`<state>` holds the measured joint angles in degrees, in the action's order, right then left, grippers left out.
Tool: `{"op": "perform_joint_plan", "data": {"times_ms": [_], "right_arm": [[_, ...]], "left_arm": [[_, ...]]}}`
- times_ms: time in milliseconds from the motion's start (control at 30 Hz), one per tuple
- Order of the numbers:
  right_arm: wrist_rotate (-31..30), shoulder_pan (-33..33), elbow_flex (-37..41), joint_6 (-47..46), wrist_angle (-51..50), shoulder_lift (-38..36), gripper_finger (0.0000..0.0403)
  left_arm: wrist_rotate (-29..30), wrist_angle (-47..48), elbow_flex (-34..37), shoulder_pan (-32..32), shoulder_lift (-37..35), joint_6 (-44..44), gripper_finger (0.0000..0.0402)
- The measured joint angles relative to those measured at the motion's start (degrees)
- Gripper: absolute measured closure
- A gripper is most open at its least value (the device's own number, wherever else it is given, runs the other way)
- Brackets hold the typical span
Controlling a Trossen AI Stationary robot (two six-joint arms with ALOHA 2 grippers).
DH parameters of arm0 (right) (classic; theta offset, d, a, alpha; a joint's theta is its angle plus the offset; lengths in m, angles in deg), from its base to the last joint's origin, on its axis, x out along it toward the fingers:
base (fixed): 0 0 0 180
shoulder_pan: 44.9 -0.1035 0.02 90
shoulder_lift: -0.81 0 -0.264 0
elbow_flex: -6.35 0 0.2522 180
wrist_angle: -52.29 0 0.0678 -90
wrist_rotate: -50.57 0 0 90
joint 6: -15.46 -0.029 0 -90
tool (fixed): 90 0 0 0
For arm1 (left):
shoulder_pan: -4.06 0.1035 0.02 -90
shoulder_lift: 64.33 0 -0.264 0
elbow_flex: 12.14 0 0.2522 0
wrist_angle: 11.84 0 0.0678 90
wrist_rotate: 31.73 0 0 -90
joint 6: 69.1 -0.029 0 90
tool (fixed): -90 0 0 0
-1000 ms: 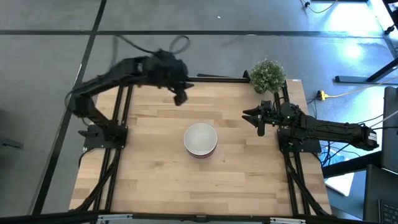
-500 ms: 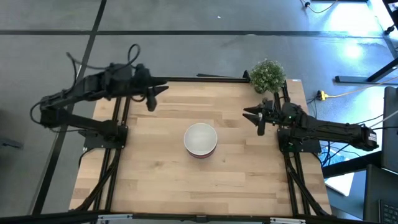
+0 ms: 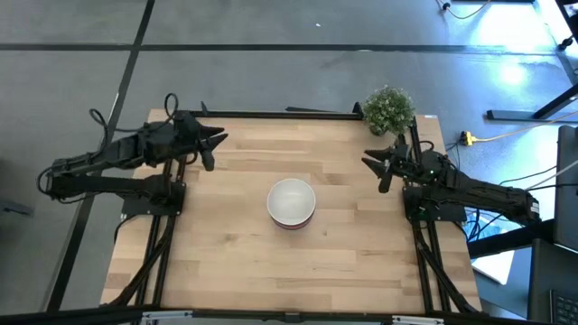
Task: Nest bowls inside each other
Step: Return to Home Position
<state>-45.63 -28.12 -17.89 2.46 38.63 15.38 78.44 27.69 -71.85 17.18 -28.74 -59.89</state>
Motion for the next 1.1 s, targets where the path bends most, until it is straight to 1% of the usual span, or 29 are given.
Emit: {"op": "perform_joint_plan", "data": {"times_ms": [100, 267, 433, 533, 600, 700, 933, 1100], "right_arm": [[-0.8, 0.0, 0.0, 0.0, -4.1, -3.8, 0.0244], [-1.5, 0.0, 0.0, 0.0, -8.7, -10.0, 0.0244], [-3.2, 0.0, 0.0, 0.0, -13.2, -14.6, 0.0244], [-5.3, 0.0, 0.1, 0.0, -13.9, -14.3, 0.0244], [-5.4, 0.0, 0.5, -0.2, -13.9, -14.5, 0.0244], [-6.1, 0.0, 0.7, -1.2, -15.8, -14.5, 0.0244], [-9.2, 0.0, 0.7, -1.2, -15.9, -14.5, 0.0244], [-9.4, 0.0, 0.7, -1.3, -16.7, -14.5, 0.0244]], "left_arm": [[3.2, -0.4, 4.5, 0.0, -3.0, 2.1, 0.0306], [2.8, -4.7, 11.9, 0.0, -6.8, 2.5, 0.0306], [2.8, -5.6, 18.7, 1.2, -10.1, 3.1, 0.0306], [2.6, -5.7, 22.2, 2.0, -12.5, 4.4, 0.0306], [1.9, -5.8, 24.0, 2.6, -14.3, 5.3, 0.0306], [0.5, -5.8, 26.3, 3.5, -17.2, 5.6, 0.0306], [0.3, -5.8, 31.3, 6.6, -23.6, 5.7, 0.0306], [-0.1, -5.8, 35.4, 9.0, -26.6, 7.0, 0.0306]]}}
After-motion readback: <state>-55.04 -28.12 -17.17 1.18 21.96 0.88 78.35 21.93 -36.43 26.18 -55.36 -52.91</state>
